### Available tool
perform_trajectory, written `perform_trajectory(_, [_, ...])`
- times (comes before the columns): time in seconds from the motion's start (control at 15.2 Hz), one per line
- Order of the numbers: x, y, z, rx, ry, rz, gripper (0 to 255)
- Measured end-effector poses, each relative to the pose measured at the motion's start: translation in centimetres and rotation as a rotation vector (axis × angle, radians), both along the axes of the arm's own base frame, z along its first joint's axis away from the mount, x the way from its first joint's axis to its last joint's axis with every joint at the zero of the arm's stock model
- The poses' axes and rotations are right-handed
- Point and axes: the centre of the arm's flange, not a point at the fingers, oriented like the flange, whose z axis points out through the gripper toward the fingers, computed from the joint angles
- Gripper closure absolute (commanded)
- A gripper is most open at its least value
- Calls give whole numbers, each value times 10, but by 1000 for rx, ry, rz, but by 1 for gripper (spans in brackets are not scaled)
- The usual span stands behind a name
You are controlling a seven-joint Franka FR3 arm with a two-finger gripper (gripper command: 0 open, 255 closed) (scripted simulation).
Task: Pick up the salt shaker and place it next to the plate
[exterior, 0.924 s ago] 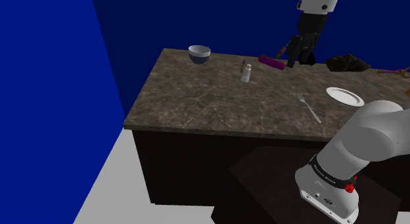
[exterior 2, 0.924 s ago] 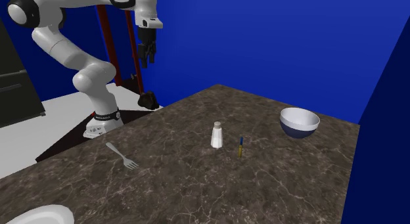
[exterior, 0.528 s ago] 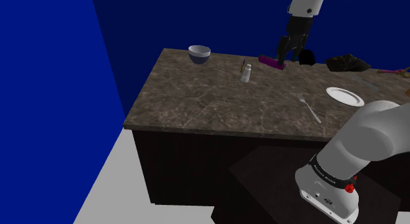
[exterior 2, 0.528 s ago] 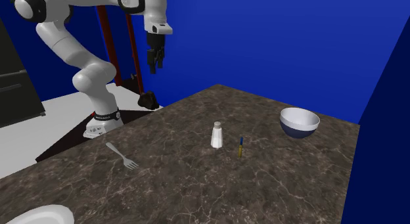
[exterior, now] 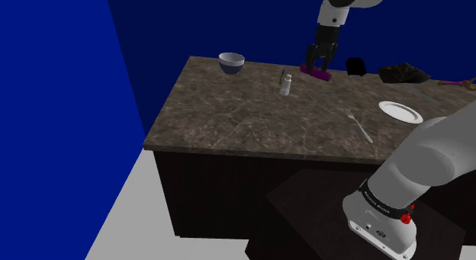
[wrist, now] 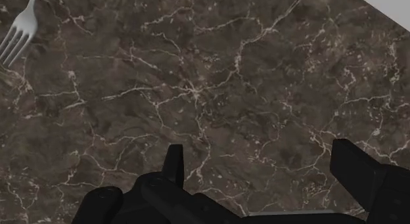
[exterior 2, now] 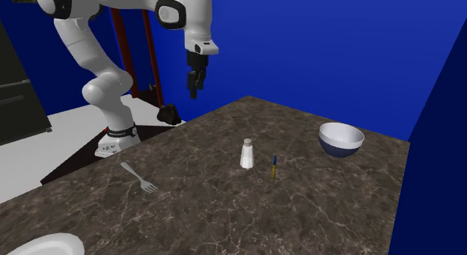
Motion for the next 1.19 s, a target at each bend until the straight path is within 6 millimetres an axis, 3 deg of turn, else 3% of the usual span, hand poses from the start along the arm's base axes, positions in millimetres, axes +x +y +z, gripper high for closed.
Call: perform_trajectory(1.19, [183,-132,-92,58,8,-96,0])
